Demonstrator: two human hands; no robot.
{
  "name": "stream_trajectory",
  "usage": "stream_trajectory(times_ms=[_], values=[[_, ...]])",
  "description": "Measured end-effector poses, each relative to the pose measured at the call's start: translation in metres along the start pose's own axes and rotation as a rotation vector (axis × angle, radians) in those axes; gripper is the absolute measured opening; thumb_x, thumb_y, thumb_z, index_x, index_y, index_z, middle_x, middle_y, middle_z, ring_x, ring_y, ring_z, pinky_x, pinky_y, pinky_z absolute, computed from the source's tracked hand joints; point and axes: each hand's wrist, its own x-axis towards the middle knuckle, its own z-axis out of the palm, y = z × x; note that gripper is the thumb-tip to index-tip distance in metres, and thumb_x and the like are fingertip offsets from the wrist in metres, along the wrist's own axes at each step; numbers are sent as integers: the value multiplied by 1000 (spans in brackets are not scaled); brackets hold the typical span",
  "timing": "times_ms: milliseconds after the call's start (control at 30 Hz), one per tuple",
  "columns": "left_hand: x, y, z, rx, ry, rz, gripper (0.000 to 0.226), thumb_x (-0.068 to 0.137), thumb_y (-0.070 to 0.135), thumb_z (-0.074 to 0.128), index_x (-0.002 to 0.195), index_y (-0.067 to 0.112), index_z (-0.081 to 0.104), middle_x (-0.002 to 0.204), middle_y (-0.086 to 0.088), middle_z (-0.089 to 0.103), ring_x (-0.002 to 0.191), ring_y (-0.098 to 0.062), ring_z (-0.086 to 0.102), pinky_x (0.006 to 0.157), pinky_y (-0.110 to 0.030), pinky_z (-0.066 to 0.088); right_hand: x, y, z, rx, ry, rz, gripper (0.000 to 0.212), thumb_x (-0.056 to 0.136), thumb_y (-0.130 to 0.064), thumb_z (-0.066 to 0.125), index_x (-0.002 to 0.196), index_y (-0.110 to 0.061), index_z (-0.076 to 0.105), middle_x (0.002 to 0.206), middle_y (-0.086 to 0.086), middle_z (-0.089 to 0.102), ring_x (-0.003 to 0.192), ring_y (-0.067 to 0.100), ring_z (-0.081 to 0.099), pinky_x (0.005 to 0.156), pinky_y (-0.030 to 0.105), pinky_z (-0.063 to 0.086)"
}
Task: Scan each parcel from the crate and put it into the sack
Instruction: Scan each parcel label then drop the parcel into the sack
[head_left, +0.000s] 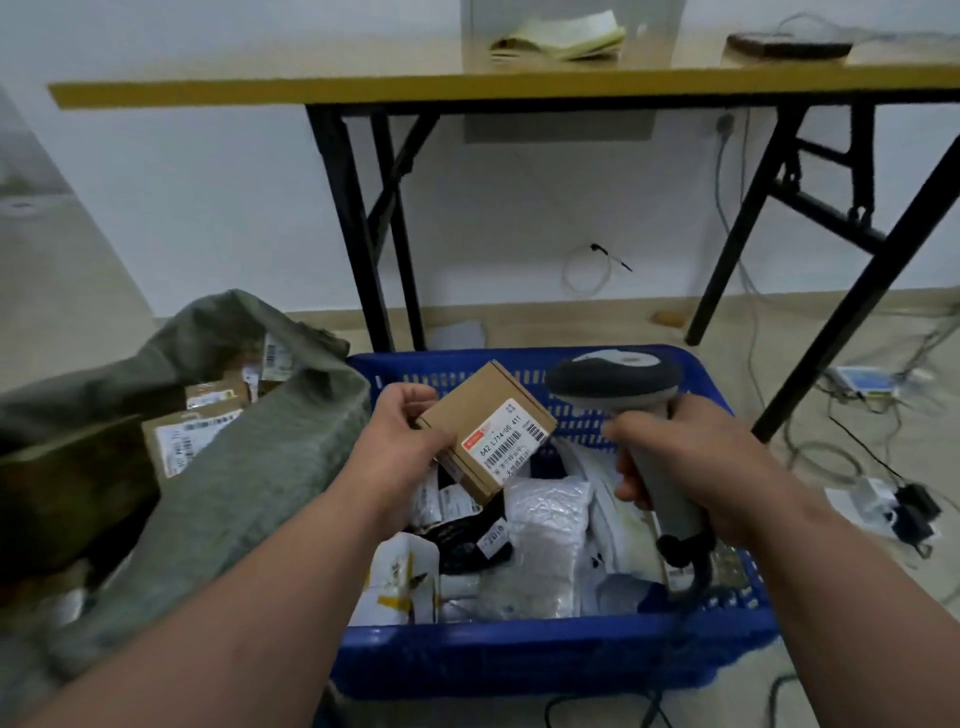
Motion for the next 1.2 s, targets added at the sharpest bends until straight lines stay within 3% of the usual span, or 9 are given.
stream_trajectory(times_ms=[133, 300, 600, 733, 867, 1033, 1200], values=[[-2, 6, -12, -117, 11, 3, 33, 88, -9, 60, 104, 20, 59, 116, -12, 62, 102, -30, 66, 89, -43, 56, -10, -11, 4, -128, -120, -50, 13, 82, -21, 67, 81, -8, 65, 58, 4, 67, 55, 21, 70, 50, 25, 51], [5, 7, -15, -261, 26, -6, 31, 88, -10, 60, 105, 16, 63, 107, -12, 66, 89, -23, 71, 71, -30, 58, -12, -14, 9, -235, -189, -80, 15, 80, -20, 65, 69, -10, 64, 53, 4, 65, 48, 13, 65, 47, 15, 47], [17, 2, -15, -268, 48, -26, 32, 87, -8, 62, 102, 20, 65, 110, -14, 66, 98, -27, 69, 80, -34, 58, -10, -14, 12, -258, -166, -107, 25, 79, -13, 64, 54, -14, 60, 48, 4, 62, 44, 13, 63, 44, 16, 46], [16, 3, -17, -292, 49, -23, 31, 88, -8, 61, 101, 20, 65, 108, -13, 66, 92, -24, 71, 70, -28, 58, -9, -13, 13, -249, -169, -102, 32, 77, -14, 64, 46, -18, 60, 48, 5, 62, 44, 14, 62, 45, 17, 47], [15, 3, -20, -311, 57, -22, 31, 88, -8, 61, 100, 20, 65, 104, -10, 67, 86, -20, 71, 64, -25, 57, -10, -13, 15, -253, -191, -98, 31, 78, -15, 64, 47, -17, 63, 50, 8, 62, 45, 16, 63, 46, 18, 49], [14, 3, -24, -310, 65, -14, 31, 88, -8, 61, 100, 20, 65, 102, -10, 67, 90, -23, 70, 76, -33, 58, -10, -14, 19, -281, -193, -102, 31, 79, -15, 64, 48, -18, 64, 50, 9, 63, 45, 15, 63, 45, 17, 47], [12, 5, -26, -307, 75, -8, 32, 88, -8, 62, 99, 22, 65, 103, -10, 66, 92, -24, 69, 76, -32, 57, -9, -15, 21, -297, -213, -109, 27, 79, -16, 64, 52, -12, 63, 51, 10, 63, 45, 15, 63, 46, 17, 47]])
